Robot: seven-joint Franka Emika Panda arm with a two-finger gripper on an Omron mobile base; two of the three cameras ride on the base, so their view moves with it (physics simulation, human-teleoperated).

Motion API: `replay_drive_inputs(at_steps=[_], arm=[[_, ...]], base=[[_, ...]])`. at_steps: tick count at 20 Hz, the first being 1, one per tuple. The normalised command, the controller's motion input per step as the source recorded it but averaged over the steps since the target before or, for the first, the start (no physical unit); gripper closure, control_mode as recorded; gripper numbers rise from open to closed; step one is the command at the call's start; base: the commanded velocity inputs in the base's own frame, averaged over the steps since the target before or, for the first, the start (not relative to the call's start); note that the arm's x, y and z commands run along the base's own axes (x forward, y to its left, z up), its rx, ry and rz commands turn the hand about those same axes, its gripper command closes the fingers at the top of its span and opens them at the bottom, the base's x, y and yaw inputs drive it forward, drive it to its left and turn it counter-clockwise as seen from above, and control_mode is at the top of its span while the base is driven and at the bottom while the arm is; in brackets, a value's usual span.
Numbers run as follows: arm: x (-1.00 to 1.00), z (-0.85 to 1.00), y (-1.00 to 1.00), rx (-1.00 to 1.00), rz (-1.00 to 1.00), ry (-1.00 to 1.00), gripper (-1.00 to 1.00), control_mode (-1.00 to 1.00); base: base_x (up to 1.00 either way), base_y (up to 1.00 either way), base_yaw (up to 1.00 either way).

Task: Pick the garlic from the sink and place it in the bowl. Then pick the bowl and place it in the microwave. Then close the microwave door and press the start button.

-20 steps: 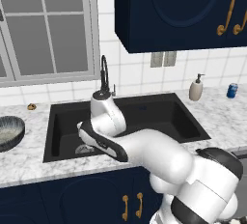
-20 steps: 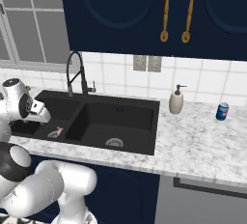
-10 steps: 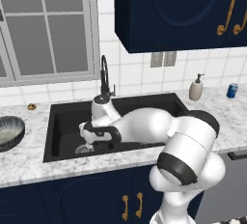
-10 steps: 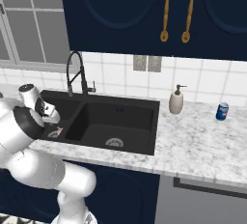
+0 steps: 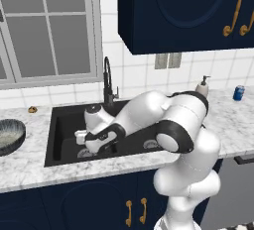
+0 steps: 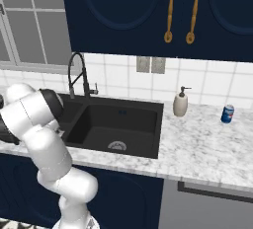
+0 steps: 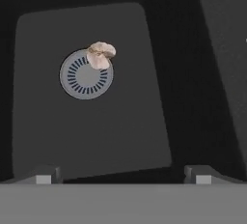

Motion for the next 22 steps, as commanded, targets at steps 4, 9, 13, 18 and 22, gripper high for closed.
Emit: replay_drive_inputs(at_steps=[4, 9, 13, 18, 22], arm=[[0.13, -0.01, 0.24, -0.08, -0.17, 0.00, -1.00, -1.00], [0.29, -0.16, 0.00, -0.04, -0.01, 0.01, -1.00, -1.00], [0.30, -0.17, -0.05, -0.01, 0.00, 0.04, -1.00, -1.00], [0.26, -0.31, -0.06, -0.05, -0.01, 0.10, -1.00, -1.00], [0.19, -0.30, -0.26, -0.01, 0.00, 0.02, -1.00, -1.00]], base=[[0.00, 0.00, 0.00], [0.00, 0.00, 0.00], [0.00, 0.00, 0.00], [0.00, 0.00, 0.00], [0.00, 0.00, 0.00]])
